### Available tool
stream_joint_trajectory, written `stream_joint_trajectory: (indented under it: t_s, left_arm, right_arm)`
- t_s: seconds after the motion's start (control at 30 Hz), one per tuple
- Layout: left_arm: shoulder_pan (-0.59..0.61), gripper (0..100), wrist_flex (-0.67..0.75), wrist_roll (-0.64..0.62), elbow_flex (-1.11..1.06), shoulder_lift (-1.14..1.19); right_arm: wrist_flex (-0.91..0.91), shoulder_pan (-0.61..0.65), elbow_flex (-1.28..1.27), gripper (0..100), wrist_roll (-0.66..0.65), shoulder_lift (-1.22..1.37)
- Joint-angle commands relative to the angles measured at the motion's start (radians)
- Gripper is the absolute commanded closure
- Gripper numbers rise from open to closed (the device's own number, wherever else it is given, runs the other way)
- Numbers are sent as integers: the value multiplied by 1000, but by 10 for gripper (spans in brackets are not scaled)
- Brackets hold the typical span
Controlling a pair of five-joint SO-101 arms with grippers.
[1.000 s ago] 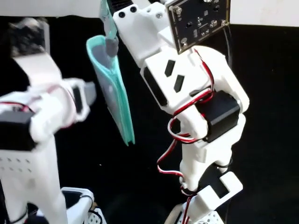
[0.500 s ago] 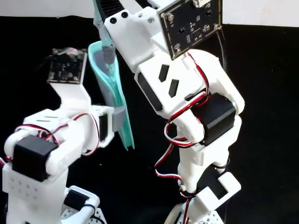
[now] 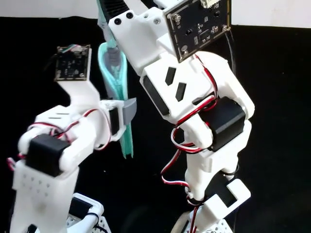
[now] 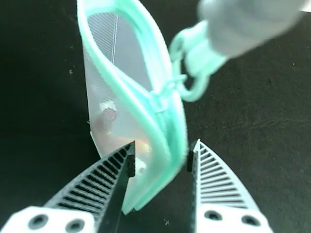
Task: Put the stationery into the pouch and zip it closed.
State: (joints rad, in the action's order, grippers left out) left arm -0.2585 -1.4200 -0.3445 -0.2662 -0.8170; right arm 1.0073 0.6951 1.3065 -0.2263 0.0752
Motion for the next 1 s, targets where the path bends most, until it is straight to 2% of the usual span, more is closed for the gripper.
stream_joint_trajectory:
  t_s: [0.0,0.2,0.4,0.53,0.77,0.97]
  left_arm:
    - [-7,800,94,-11,-65,-10]
    - [77,810,98,-8,-74,-12]
    - [119,998,95,3,-73,-12]
    - [140,994,54,89,-85,-12]
    - [285,993,-37,184,-93,-79]
    - [292,993,-87,245,-166,-254]
  right_arm:
    - [-33,8,19,993,-12,-45]
    - [-12,5,19,993,-12,-44]
    - [38,4,19,993,-12,-44]
    - [36,-1,21,993,-12,-44]
    - [30,-153,19,993,-11,-39]
    - [12,-298,22,993,-8,68]
